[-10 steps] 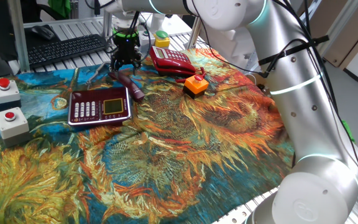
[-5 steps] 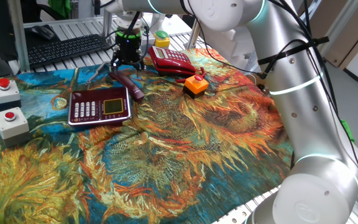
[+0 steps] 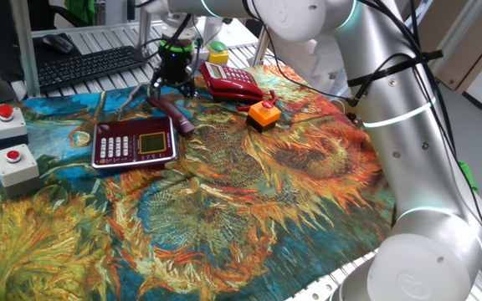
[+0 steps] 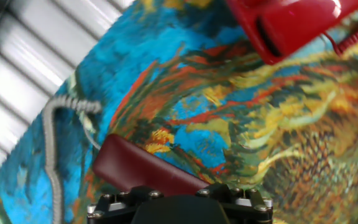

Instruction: Place the handset of the telephone on the corresponding phone cradle

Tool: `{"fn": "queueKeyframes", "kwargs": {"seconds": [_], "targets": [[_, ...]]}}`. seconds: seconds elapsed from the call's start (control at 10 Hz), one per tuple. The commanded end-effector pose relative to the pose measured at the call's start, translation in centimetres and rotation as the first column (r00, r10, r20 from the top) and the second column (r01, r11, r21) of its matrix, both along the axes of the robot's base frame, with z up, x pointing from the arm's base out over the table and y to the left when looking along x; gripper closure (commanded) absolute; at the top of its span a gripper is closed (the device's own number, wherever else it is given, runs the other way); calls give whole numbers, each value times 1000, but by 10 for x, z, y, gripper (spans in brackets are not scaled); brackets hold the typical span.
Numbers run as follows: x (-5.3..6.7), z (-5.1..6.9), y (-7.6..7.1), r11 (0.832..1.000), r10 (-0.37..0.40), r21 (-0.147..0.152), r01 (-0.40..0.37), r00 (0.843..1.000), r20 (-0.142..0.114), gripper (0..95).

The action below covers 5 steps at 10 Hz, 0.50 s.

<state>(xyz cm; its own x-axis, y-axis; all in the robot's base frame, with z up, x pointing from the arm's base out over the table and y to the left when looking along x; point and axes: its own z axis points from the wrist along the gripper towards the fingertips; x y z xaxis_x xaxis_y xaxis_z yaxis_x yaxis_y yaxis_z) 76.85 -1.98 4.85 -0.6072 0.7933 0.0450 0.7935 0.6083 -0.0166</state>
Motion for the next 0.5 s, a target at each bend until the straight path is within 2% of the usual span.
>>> {"fn": "queueKeyframes", "kwargs": {"seconds": [0.1, 0.3, 0.5], "targets": [[-2, -1, 0, 990, -139, 25, 138, 989, 44, 190], [-2, -3, 2, 978, -207, 39, 205, 976, 72, 190], [-2, -4, 2, 967, -254, 41, 252, 964, 80, 190]]}}
